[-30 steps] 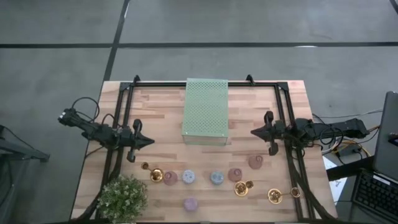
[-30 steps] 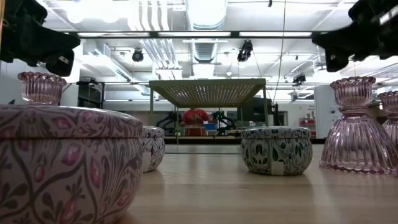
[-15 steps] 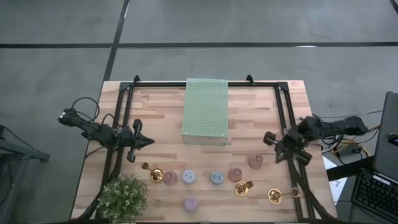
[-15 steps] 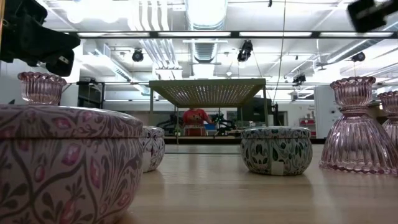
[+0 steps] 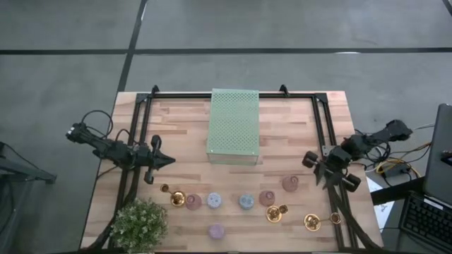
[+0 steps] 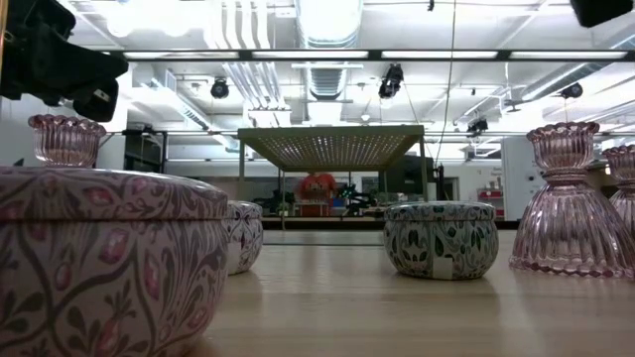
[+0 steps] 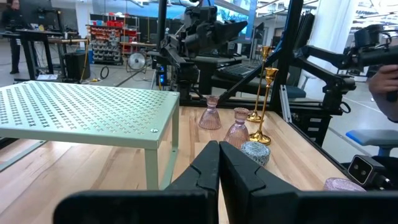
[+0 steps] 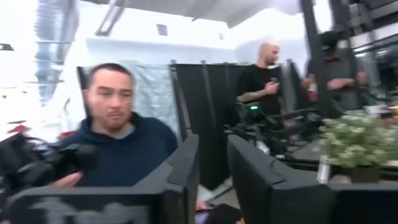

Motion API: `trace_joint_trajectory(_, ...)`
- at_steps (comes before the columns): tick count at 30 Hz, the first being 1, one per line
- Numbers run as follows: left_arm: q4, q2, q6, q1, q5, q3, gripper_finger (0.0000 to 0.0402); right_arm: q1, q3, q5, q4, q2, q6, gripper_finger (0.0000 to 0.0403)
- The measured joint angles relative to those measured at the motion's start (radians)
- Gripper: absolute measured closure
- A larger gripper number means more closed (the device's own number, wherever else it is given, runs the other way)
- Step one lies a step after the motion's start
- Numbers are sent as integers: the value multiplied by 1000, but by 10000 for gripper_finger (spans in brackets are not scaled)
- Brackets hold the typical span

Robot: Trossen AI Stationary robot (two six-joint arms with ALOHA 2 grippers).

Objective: Pick & Place candle stick holders
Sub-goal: Put the middle gold candle holder on the shelf

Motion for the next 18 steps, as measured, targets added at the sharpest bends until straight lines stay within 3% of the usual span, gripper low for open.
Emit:
trace_joint_trajectory(6, 0, 0, 0, 0, 0, 0, 390, 4, 67, 188, -204, 125, -122, 233)
trace_joint_trajectory(12, 0, 0, 0, 0, 0, 0, 390, 24, 129, 196, -248, 320, -144, 181)
trace_joint_trajectory(18, 0, 0, 0, 0, 0, 0, 390, 50, 184, 193, -285, 495, -133, 161)
